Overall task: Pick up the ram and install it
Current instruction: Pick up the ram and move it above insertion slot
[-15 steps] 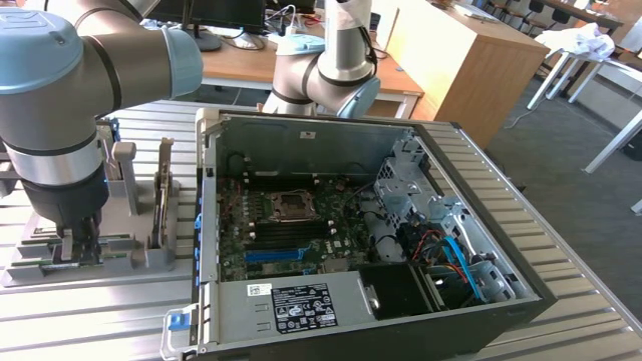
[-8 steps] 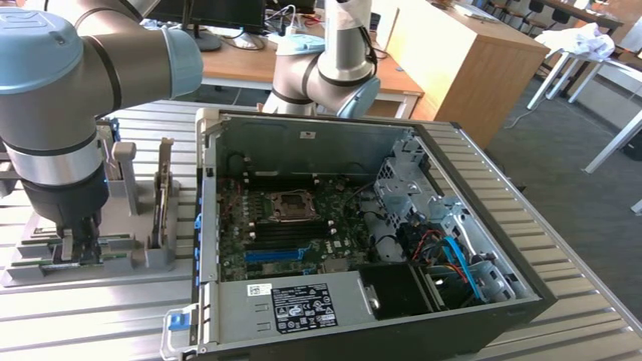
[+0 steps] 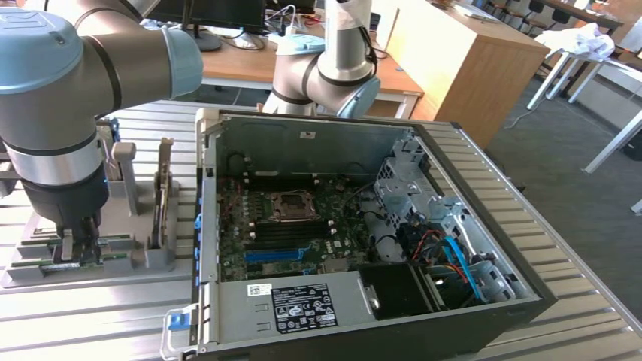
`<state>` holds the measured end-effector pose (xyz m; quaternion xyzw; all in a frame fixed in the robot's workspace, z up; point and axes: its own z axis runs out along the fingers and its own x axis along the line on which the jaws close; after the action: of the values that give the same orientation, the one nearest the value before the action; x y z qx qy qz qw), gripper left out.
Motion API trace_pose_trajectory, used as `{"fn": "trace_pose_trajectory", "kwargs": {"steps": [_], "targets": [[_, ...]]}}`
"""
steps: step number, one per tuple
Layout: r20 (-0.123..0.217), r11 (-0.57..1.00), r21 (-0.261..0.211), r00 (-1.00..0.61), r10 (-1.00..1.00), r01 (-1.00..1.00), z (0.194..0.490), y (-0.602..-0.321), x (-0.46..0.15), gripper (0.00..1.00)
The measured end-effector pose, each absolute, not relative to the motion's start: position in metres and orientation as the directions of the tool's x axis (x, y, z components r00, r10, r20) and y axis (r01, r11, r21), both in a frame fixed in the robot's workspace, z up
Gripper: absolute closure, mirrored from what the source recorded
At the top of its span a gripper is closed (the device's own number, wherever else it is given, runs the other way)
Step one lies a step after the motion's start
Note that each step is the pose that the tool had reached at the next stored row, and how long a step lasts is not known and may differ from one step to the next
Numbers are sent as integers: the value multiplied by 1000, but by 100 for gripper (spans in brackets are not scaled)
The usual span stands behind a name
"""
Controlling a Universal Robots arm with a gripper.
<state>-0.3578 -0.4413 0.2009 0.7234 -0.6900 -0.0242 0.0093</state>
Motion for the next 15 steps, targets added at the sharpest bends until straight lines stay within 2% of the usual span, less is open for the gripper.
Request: {"fn": "trace_pose_trajectory", "kwargs": {"steps": [15], "targets": [[-22, -40, 47, 39, -999, -998, 201, -441, -358, 89]]}}
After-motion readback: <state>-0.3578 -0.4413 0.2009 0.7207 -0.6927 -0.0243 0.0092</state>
